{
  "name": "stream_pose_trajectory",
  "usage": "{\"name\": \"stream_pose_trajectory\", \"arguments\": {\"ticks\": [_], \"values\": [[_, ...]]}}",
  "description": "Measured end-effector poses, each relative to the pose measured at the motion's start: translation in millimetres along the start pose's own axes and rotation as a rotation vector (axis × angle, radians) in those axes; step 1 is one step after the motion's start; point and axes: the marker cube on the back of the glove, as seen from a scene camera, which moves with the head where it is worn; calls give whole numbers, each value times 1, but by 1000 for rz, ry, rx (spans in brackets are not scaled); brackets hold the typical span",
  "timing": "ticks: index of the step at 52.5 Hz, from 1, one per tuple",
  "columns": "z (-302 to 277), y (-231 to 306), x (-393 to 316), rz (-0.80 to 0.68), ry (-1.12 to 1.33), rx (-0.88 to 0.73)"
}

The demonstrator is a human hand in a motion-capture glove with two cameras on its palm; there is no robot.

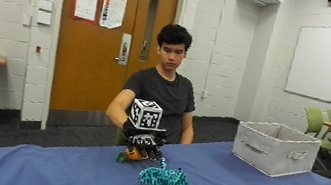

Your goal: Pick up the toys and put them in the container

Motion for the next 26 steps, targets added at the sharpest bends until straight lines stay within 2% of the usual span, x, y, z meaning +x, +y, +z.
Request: {"name": "stream_pose_trajectory", "arguments": {"ticks": [12, 26], "values": [[21, 16, 5, 5, -8, 3], [22, 29, 6, 0, -26, 89]]}}
